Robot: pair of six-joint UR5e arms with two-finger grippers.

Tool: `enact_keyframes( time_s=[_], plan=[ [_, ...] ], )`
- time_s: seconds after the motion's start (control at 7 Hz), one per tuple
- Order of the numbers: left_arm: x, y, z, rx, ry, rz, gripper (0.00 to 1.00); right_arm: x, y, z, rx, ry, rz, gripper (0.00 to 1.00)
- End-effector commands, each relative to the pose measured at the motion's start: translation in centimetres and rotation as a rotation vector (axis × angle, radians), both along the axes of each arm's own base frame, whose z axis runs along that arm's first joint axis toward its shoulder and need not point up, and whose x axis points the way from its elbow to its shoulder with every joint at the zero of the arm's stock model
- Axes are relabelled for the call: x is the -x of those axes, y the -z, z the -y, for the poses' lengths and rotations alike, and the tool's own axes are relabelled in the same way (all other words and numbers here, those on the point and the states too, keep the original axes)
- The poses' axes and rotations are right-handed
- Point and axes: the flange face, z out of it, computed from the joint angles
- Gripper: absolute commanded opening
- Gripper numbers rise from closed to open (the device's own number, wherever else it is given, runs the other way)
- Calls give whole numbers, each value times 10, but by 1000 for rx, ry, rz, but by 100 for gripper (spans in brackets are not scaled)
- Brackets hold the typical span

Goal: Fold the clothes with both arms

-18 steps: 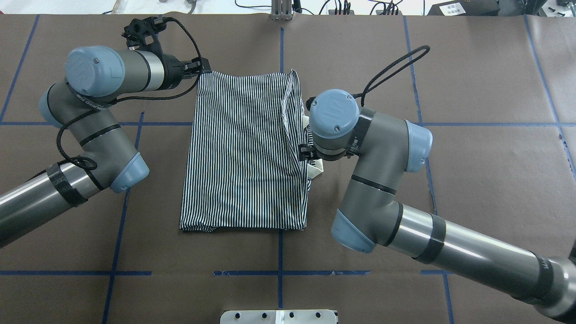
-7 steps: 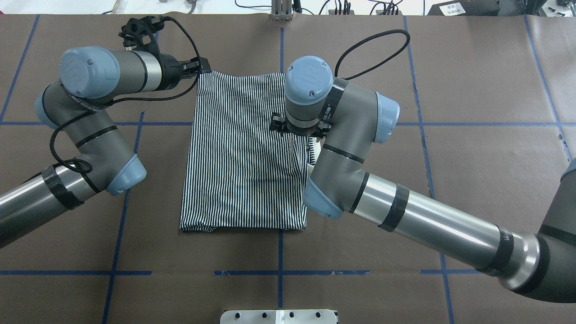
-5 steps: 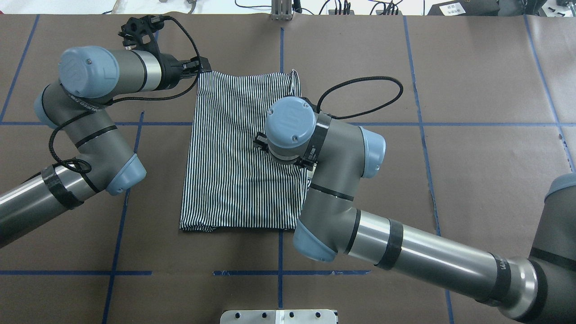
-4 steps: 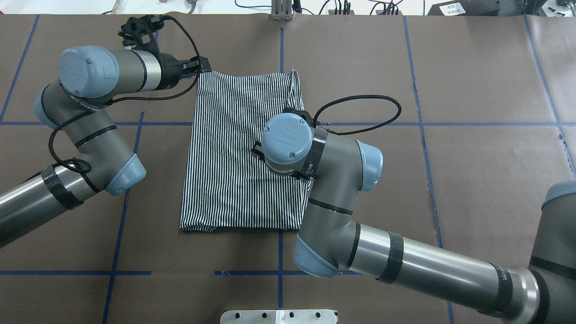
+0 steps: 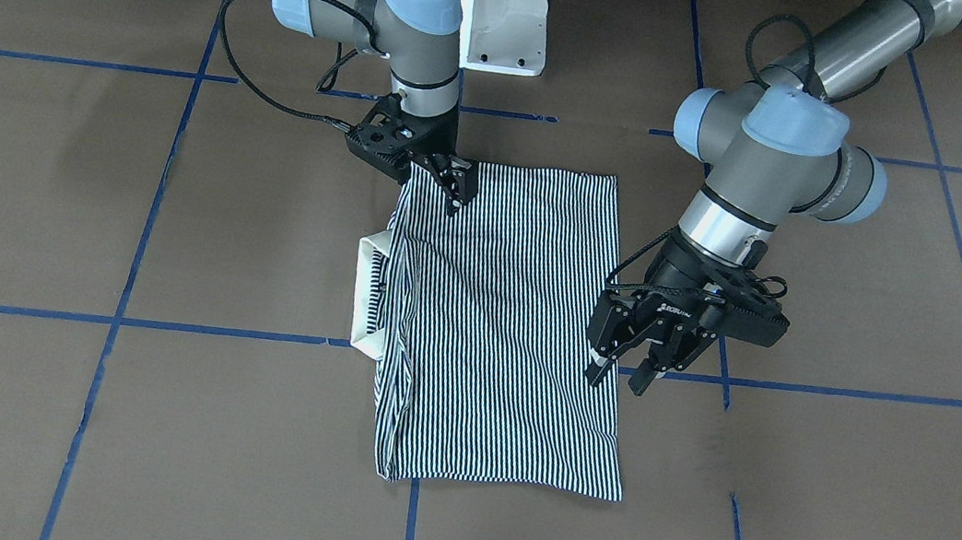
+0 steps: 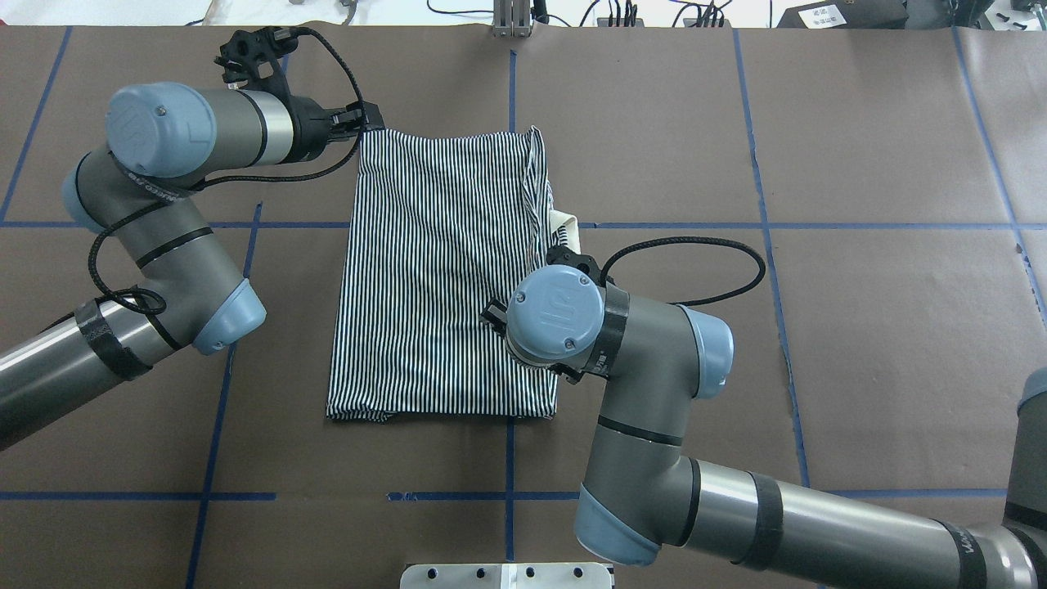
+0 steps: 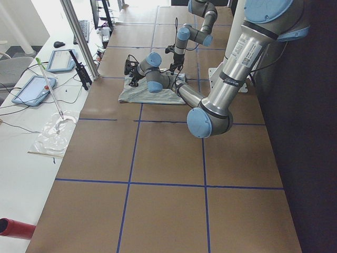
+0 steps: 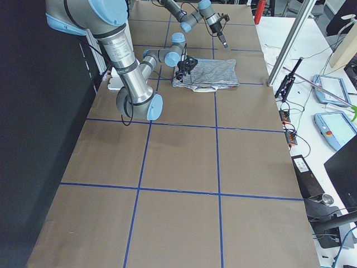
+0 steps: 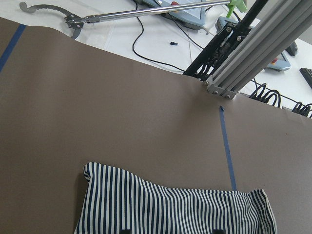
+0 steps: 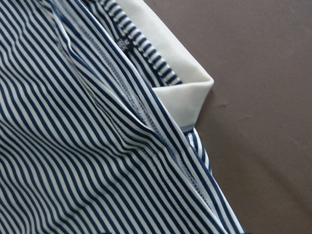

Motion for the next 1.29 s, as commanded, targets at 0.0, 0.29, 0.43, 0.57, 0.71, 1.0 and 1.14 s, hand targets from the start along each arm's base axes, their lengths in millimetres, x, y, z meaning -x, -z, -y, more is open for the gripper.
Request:
enact_keyframes(
  time_s=[0.0, 0.29, 0.43, 0.57, 0.71, 1.0, 1.14],
  plan=[
    [0, 1, 0, -1, -1, -2, 63, 12, -7, -21, 39, -4, -2, 88],
    [2, 3, -2, -4, 1, -6, 63, 14, -13, -28, 45, 0, -10, 87],
    [1, 5, -2, 0, 1, -10, 63, 18, -15, -34, 47, 7, -13, 83],
    [1, 6, -3, -2, 1, -13, 63, 18, -17, -34, 48, 8, -16, 77],
    [2, 9, -4, -1, 3, -21, 63, 18, -18, -34, 49, 6, -16, 69],
    [2, 8, -4, 0, 3, -20, 63, 18, -16, -34, 50, 5, -11, 0],
    [3, 9, -4, 0, 4, -22, 63, 18, -18, -34, 45, 12, -14, 0]
  ],
)
